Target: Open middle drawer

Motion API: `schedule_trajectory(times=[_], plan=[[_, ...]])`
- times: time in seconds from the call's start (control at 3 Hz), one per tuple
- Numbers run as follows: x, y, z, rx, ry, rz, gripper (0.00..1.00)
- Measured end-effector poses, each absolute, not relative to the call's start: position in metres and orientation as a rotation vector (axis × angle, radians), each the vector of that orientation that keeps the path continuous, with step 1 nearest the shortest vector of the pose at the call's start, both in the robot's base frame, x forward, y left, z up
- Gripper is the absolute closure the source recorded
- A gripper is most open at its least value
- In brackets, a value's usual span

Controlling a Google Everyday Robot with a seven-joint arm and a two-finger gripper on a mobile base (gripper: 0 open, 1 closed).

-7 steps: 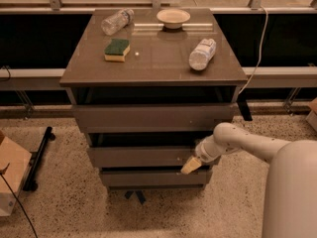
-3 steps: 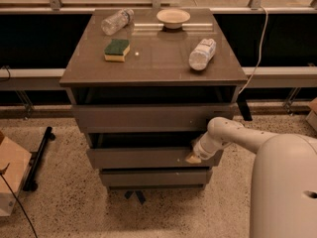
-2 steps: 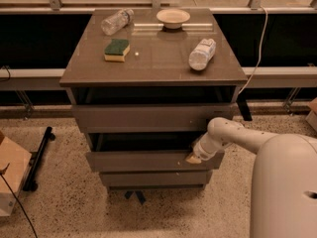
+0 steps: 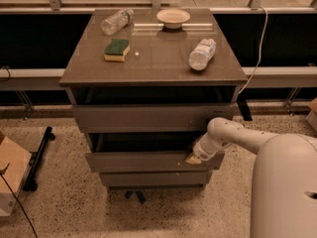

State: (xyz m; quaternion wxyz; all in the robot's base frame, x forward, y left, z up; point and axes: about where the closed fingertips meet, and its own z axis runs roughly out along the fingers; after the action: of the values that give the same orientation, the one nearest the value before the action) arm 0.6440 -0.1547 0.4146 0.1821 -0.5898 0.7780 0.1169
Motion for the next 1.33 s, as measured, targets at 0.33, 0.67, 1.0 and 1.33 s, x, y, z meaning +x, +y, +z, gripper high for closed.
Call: schedule_trajectory(times=[0.33,0.67,1.0,1.33], plan=[[0.6439,-0.1547,0.4147,-1.665,2.196,0.33,0.43],[0.6439,-0.1547,0.4147,-1.665,2.196,0.33,0.21],[0.6428,-0.1534,0.4128,-1.667,2.197,0.334,0.0],[0.6428,-0.1534,0.4128,-1.667,2.197,0.334,0.0]])
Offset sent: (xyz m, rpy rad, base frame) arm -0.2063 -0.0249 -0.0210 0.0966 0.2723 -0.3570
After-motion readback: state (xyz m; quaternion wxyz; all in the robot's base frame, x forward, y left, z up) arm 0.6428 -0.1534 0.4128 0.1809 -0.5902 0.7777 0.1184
